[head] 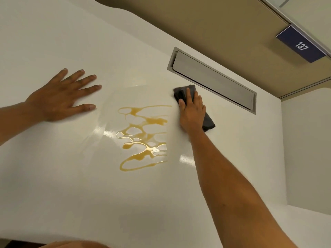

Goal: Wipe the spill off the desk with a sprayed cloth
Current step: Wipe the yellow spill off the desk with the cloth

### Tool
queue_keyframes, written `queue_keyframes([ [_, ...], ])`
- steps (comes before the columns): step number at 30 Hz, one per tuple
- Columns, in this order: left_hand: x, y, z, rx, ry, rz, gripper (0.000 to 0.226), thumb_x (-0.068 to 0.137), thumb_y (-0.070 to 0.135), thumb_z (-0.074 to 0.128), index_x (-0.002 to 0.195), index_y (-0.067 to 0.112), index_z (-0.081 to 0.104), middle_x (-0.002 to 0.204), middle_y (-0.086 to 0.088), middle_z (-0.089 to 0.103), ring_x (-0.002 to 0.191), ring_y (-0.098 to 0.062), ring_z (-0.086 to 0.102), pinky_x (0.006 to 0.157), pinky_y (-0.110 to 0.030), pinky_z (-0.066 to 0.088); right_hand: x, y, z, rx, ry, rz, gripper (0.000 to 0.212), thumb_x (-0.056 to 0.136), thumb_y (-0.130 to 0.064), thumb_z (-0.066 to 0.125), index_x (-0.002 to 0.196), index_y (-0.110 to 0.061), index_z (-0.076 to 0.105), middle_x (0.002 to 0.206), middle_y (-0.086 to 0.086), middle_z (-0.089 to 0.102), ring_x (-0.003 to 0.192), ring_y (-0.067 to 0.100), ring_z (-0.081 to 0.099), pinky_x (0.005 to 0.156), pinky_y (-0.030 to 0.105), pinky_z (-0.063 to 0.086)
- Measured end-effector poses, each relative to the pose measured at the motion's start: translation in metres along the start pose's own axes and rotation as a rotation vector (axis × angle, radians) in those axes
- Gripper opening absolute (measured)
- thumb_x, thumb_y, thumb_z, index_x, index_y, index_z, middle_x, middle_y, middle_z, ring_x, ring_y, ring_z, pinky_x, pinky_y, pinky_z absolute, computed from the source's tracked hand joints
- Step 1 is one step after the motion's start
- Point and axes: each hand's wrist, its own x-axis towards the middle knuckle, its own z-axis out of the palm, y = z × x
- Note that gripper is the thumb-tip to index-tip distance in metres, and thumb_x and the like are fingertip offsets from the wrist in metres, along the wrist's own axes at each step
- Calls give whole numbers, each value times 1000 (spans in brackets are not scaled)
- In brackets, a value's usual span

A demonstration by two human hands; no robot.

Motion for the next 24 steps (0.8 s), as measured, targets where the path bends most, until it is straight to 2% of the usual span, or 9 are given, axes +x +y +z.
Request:
queue_keyframes([
  [3, 0, 2, -2, 0, 1, 0, 77, 104, 77, 23, 173, 46, 10, 183, 7, 20, 165, -9, 3, 134, -42, 0, -11, -8, 3, 1, 4, -40, 59, 114, -45, 31, 169, -29, 19, 176, 9, 19, 161, 31, 18, 128, 49, 16],
  [8, 2, 4, -6, 27, 14, 26, 80, 104, 73, 25, 173, 33, 25, 181, -3, 28, 167, -25, 22, 131, -44, 3, -116, 4, 20, -12, -40, -270, 58, 113, -47, 32, 168, -32, 22, 176, 6, 22, 162, 26, 19, 130, 43, 13],
  [11, 2, 5, -7, 46, 26, 14, 81, 104, 74, 23, 174, 33, 23, 181, -1, 26, 165, -11, -3, 132, -43, 0, -189, 38, 23, 6, -81, -294, 58, 113, -52, 28, 168, -40, 13, 178, -9, 8, 165, 12, 4, 131, 32, -1],
  [13, 2, 5, -7, 48, 30, 5, 82, 103, 75, 22, 174, 33, 23, 181, 1, 26, 163, -7, -12, 133, -43, -1, -209, 62, 19, 12, -119, -284, 58, 113, -53, 28, 167, -44, 10, 177, -15, 2, 164, 9, -1, 131, 30, -4],
  [15, 2, 6, -6, 47, 40, 7, 82, 103, 75, 22, 174, 33, 24, 181, 0, 27, 164, -10, -5, 133, -44, 0, -190, 72, 13, -10, -129, -259, 58, 112, -52, 30, 167, -43, 13, 177, -10, 10, 165, 15, 5, 132, 38, 5],
  [17, 2, 6, -5, 47, 45, 15, 83, 103, 75, 24, 174, 32, 25, 181, -1, 27, 164, -14, 5, 134, -44, 0, -146, 64, 7, -26, -96, -162, 58, 112, -47, 34, 167, -34, 20, 177, 3, 20, 164, 27, 14, 130, 48, 15],
  [20, 1, 7, -8, 42, 34, 18, 84, 102, 76, 24, 173, 32, 26, 180, -3, 29, 163, -17, 12, 133, -45, 1, -72, 28, -2, -18, -41, -42, 59, 114, -41, 37, 168, -26, 23, 175, 12, 22, 161, 34, 19, 126, 49, 20],
  [22, 2, 8, -12, 36, 28, 17, 85, 101, 77, 23, 173, 31, 28, 180, -4, 31, 163, -16, 9, 133, -45, 4, -43, 0, -1, -34, -38, -71, 59, 114, -42, 34, 169, -26, 19, 176, 11, 20, 161, 33, 19, 125, 48, 20],
  [24, 2, 9, -16, 29, 21, 9, 86, 101, 78, 22, 172, 31, 29, 180, -3, 31, 163, -11, -6, 133, -46, 5, -39, -23, 3, -46, -42, -123, 59, 114, -44, 32, 169, -28, 17, 177, 10, 17, 161, 32, 18, 127, 47, 18],
])
